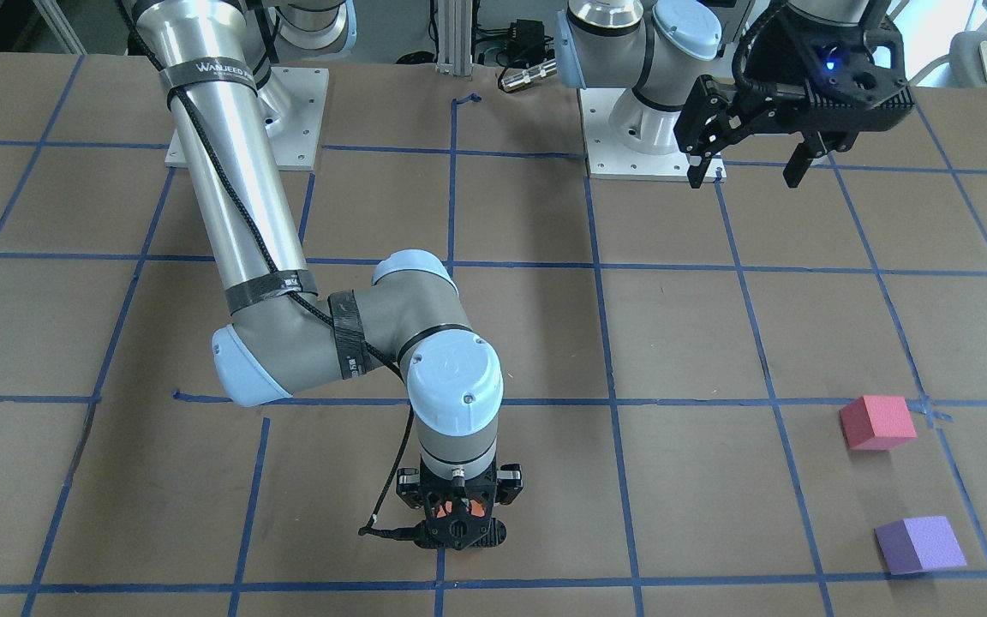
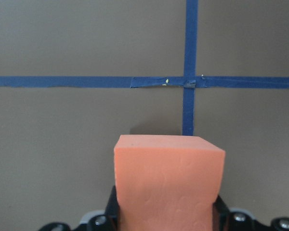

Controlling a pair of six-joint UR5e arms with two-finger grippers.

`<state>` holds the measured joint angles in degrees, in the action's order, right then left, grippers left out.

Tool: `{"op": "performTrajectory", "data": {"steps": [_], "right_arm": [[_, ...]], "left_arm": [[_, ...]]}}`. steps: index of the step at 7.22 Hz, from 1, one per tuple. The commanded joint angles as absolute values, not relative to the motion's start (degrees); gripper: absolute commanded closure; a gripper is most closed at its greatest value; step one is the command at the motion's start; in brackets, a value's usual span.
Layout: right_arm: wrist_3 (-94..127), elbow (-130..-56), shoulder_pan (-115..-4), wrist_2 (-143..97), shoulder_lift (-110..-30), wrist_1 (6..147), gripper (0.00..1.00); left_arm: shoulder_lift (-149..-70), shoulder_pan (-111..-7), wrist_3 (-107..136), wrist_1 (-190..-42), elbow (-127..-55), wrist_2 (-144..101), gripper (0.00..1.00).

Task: Arrange blocks in a line
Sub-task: 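Carry the orange cube with the right gripper toward the table center and lower it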

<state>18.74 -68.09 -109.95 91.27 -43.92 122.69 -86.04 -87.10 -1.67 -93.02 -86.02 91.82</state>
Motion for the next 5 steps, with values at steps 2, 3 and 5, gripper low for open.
{"op": "performTrajectory", "data": {"steps": [2,3,5], "right_arm": [[18.72,-67.59,-110.04,90.7,-43.16,122.7,0.91],[18.98,-67.15,-110.04,90.62,-43.15,122.7,0.89],[19.07,-66.8,-110.04,90.62,-42.63,122.7,0.37]], "left_arm": [[-86.13,-87.1,-1.67,-92.99,-85.96,91.76,0.0],[-86.13,-87.1,-1.67,-93.08,-86.04,91.76,0.0],[-86.13,-87.1,-1.67,-93.08,-86.04,91.85,0.0]]}}
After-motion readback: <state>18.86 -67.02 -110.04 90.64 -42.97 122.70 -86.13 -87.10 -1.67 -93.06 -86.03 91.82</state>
